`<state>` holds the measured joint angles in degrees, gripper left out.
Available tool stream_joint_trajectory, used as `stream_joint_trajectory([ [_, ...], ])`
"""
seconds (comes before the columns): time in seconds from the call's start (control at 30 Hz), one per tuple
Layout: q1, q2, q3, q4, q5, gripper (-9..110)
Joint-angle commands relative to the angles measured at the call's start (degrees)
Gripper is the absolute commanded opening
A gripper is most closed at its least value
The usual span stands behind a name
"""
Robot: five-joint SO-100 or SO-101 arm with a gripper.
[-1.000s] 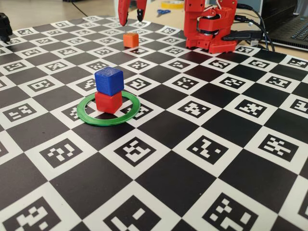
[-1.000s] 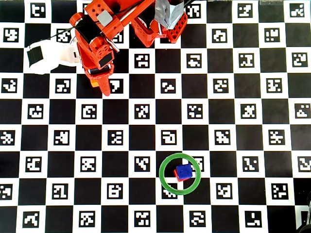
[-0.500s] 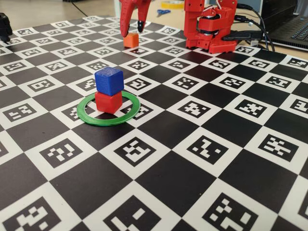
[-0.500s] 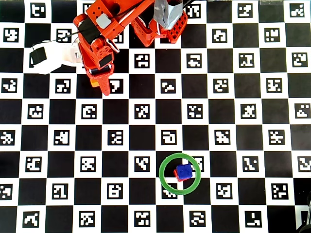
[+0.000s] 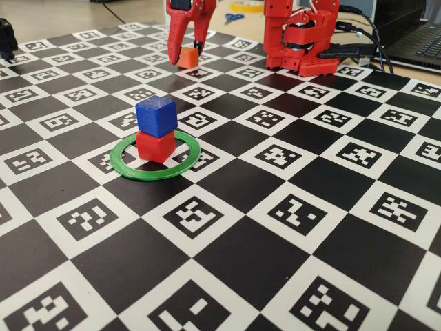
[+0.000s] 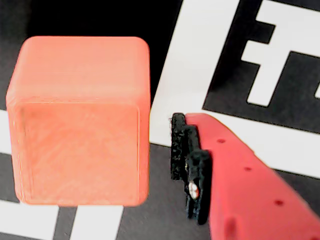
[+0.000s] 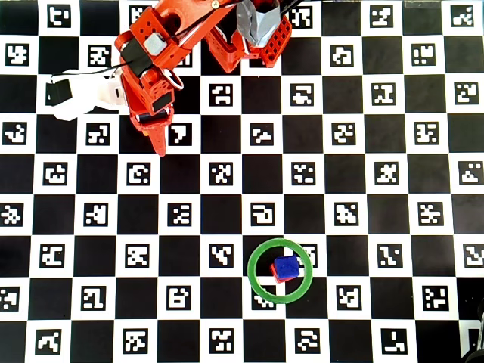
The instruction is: Grab the red cube then put it in the green circle then put the blue cube on top and finally the orange cube on top
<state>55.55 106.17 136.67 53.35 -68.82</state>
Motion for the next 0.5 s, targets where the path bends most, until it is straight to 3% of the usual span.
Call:
stream_joint_trajectory([
  [0.0, 0.44, 0.09, -0.44, -1.76, 0.18, 43],
  [0.27, 0.35, -0.26, -0.18, -2.81, 0.70, 41],
  [0.47, -0.09, -0.26, 0.00, -2.55, 0.62, 30],
])
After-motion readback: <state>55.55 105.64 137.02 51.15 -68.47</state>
